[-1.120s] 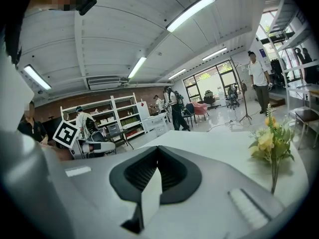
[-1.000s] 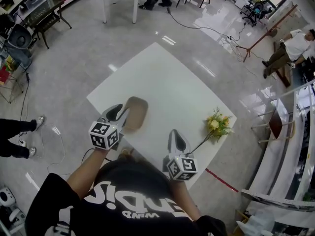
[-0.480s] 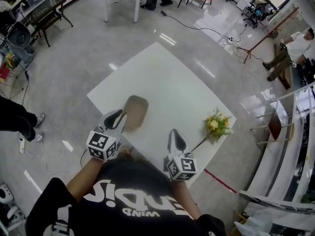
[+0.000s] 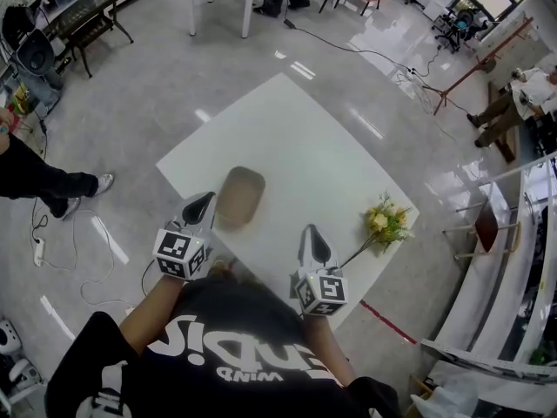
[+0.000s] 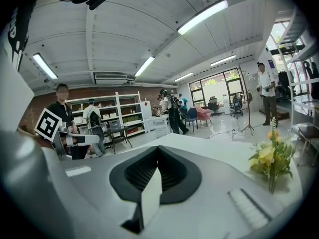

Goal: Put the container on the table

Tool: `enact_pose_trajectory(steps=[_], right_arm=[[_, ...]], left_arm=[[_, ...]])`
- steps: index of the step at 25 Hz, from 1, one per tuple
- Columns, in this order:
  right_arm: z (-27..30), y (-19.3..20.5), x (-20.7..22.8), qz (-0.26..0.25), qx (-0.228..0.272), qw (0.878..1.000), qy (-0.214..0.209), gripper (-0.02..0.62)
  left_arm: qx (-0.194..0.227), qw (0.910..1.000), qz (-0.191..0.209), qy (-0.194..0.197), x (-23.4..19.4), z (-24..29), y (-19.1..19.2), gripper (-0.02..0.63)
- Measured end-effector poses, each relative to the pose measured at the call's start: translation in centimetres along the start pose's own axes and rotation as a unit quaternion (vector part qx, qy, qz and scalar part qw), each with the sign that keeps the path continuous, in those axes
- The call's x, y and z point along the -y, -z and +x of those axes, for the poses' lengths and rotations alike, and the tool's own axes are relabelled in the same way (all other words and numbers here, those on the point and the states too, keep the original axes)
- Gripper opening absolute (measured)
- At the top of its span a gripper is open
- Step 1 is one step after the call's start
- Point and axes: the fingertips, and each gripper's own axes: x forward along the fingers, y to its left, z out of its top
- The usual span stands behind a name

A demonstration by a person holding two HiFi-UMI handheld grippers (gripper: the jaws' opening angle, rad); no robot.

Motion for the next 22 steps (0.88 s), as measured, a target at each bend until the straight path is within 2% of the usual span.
enact_pose_trajectory(steps=[5,11,22], right_arm=[[0.0,-0.8,-0.3,-0.005,-0.013,1.000,0.005,0.000],[0.1,-0.1,1.0,-0.006,0.006,1.000,0.015,0.000],[0.3,-0.3,0.9,0.002,-0.002,1.000,0.022,0.000]], left_arm=[[-0.001,1.0000,0.000,-0.004,0.0,0.1,-0.1,0.002],[-0.003,1.0000,-0.002,-0.005,0.3,0.4,-0.2,0.002],[-0.006,0.9998,-0.007,-0.015,-0.1,0.2,0.3,0.002]])
